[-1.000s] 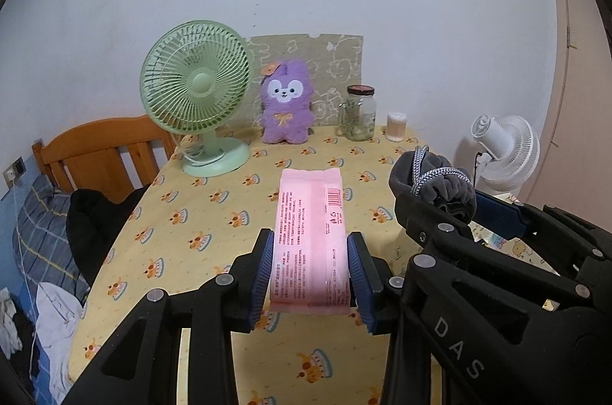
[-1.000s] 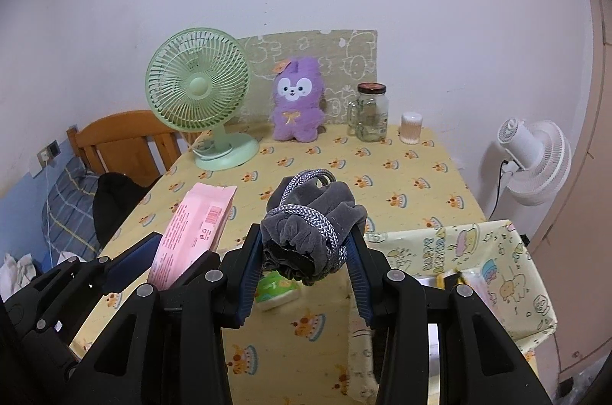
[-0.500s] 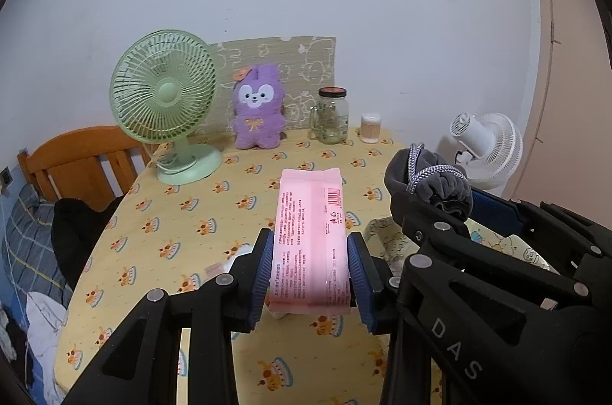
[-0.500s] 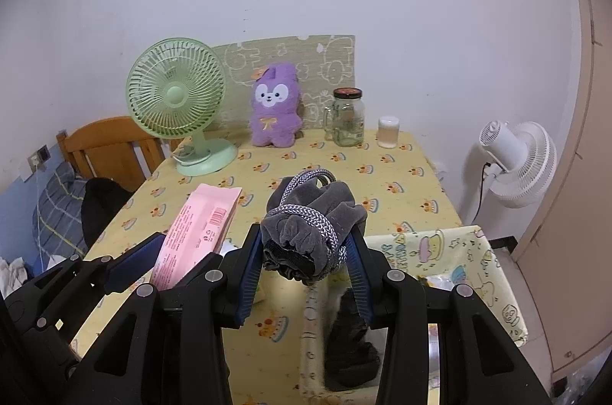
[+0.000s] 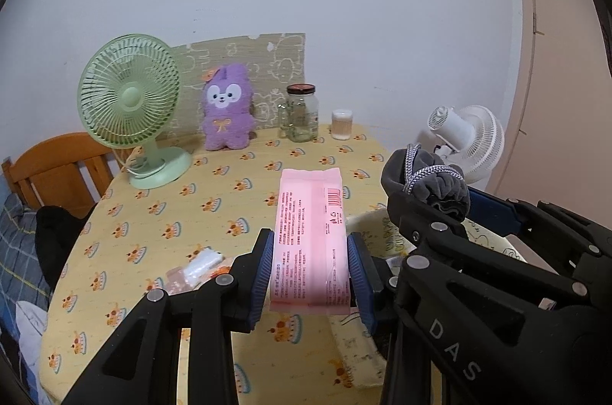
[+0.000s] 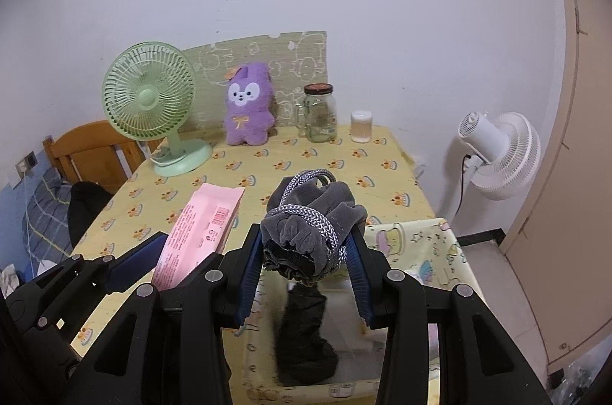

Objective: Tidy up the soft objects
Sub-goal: 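Carry the pink packet and gray loofah over the patterned box with both tools, then lower the pink packet into the box and open the left tool while the right tool releases the loofah, then move both tools back from the box to the remaining items, then grasp the green tissue pack with the right tool while the left tool grasps the beige rolled cloth, then lift the tissue pack and beige cloth and carry both toward the patterned box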

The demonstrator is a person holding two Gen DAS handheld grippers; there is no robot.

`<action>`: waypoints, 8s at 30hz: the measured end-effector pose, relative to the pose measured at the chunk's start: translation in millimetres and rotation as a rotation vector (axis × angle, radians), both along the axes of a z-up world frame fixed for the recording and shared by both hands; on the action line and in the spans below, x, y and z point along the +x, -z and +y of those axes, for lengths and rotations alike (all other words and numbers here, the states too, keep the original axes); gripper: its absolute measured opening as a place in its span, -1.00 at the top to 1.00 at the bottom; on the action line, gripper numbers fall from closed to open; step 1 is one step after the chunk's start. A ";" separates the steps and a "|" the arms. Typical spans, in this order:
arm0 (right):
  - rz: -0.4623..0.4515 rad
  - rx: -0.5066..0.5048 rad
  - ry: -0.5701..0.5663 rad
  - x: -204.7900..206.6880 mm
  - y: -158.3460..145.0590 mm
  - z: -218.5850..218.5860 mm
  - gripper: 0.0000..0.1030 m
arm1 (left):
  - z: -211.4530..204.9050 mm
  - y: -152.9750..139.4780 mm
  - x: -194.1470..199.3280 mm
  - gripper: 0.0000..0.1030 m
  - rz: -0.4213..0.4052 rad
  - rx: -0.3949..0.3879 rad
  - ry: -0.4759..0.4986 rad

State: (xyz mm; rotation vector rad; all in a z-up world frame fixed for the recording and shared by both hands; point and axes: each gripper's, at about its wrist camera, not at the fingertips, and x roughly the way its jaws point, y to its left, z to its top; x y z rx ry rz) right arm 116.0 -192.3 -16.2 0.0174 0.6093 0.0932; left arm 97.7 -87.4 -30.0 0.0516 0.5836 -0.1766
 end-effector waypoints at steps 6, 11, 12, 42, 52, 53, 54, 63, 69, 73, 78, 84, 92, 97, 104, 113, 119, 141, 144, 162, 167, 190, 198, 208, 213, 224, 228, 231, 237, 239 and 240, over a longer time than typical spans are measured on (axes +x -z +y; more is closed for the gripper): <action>0.001 0.000 0.022 -0.3 2.1 -16.3 0.12 | -17.8 2.3 3.5 0.23 0.009 -0.004 0.038; 0.010 0.004 0.048 -0.1 5.4 -31.8 0.12 | -33.0 5.1 5.7 0.23 0.016 0.000 0.068; 0.014 0.006 0.054 0.2 6.7 -35.5 0.12 | -35.3 5.6 6.1 0.23 0.017 0.001 0.073; 0.134 0.051 0.187 7.2 51.5 -94.6 0.12 | -97.5 43.5 21.2 -0.27 0.144 0.041 0.236; 0.192 0.101 0.167 13.7 68.1 -89.2 0.08 | -92.8 53.1 24.9 -0.64 0.204 0.093 0.202; 0.197 0.103 0.168 14.1 69.0 -88.7 0.02 | -92.3 53.9 25.4 -0.64 0.209 0.096 0.199; 0.200 0.105 0.168 14.5 69.6 -88.0 -0.05 | -91.5 54.4 25.7 -0.65 0.211 0.094 0.199; 0.172 0.136 0.198 7.8 62.0 -83.0 -0.71 | -83.3 48.4 24.6 -0.83 0.182 0.092 0.174; 0.162 0.097 0.202 2.6 53.7 -74.9 -0.71 | -74.9 41.6 18.5 -0.90 0.159 0.094 0.169; 0.145 0.070 0.205 -2.4 46.9 -67.7 -0.71 | -67.4 37.6 15.9 -0.91 0.158 0.077 0.176; 0.118 0.061 0.208 -8.3 36.2 -58.8 -0.74 | -57.9 28.1 10.0 -0.92 0.133 0.066 0.175; 0.070 0.050 0.202 -16.4 20.5 -46.1 -0.88 | -43.6 14.1 1.3 -0.99 0.081 0.057 0.150; 0.036 0.024 0.188 -24.3 4.2 -26.3 -0.98 | -24.0 0.0 -5.5 -1.00 0.048 0.038 0.133; 0.014 0.009 0.170 -29.8 -4.8 -12.6 -0.99 | -11.5 -6.5 -10.8 -1.00 0.033 0.023 0.132; -0.016 -0.003 0.145 -35.8 -14.5 6.1 -0.99 | 6.5 -14.9 -21.5 -1.00 0.006 0.027 0.099; -0.062 -0.001 0.094 -41.3 -22.3 31.2 -0.99 | 31.9 -21.4 -29.4 -1.00 -0.034 0.017 0.061; -0.071 0.000 0.067 -42.5 -23.1 48.6 -0.99 | 48.5 -21.7 -32.4 -1.00 -0.047 0.020 0.035; -0.015 0.006 -0.056 -21.7 15.2 108.4 -0.99 | 104.4 14.1 -22.8 -0.97 0.006 0.010 -0.054; 0.004 0.006 -0.064 -16.9 24.4 113.8 -0.98 | 108.8 21.8 -19.2 -0.97 0.024 0.010 -0.061; 0.117 0.007 -0.133 19.2 71.2 144.3 -0.85 | 137.1 67.9 10.3 -0.97 0.116 0.029 -0.104; 0.147 0.003 -0.142 32.1 83.3 148.7 -0.75 | 139.9 78.3 22.0 -0.97 0.143 0.045 -0.111; 0.242 -0.039 -0.082 77.0 140.0 151.3 -0.47 | 139.7 126.4 66.5 -0.83 0.273 0.113 -0.086; 0.245 -0.036 -0.068 84.2 141.6 147.3 -0.47 | 137.9 126.7 75.6 -0.83 0.279 0.141 -0.077; 0.304 0.017 -0.032 101.9 145.6 136.4 0.05 | 129.2 122.0 94.6 -0.82 0.276 0.219 -0.026; 0.308 0.041 -0.023 106.8 145.2 132.3 0.26 | 124.7 123.1 106.6 -0.64 0.293 0.216 0.005; 0.331 0.094 -0.030 114.4 148.3 127.2 0.44 | 123.6 129.8 118.8 0.02 0.318 0.162 0.038; 0.329 0.095 -0.037 113.2 147.7 127.8 0.44 | 120.2 129.5 117.8 0.39 0.321 0.138 0.076; 0.330 0.088 -0.046 111.8 146.9 129.4 0.46 | 118.6 128.7 114.9 0.55 0.314 0.150 0.077; 0.330 0.078 -0.067 105.0 145.8 133.3 0.50 | 122.7 128.3 105.8 0.64 0.316 0.143 0.043; 0.330 0.075 -0.077 100.4 145.5 134.6 0.51 | 123.8 128.5 101.5 0.65 0.316 0.138 0.032; 0.331 0.074 -0.080 98.7 145.5 134.9 0.51 | 124.2 128.6 99.4 0.65 0.316 0.137 0.026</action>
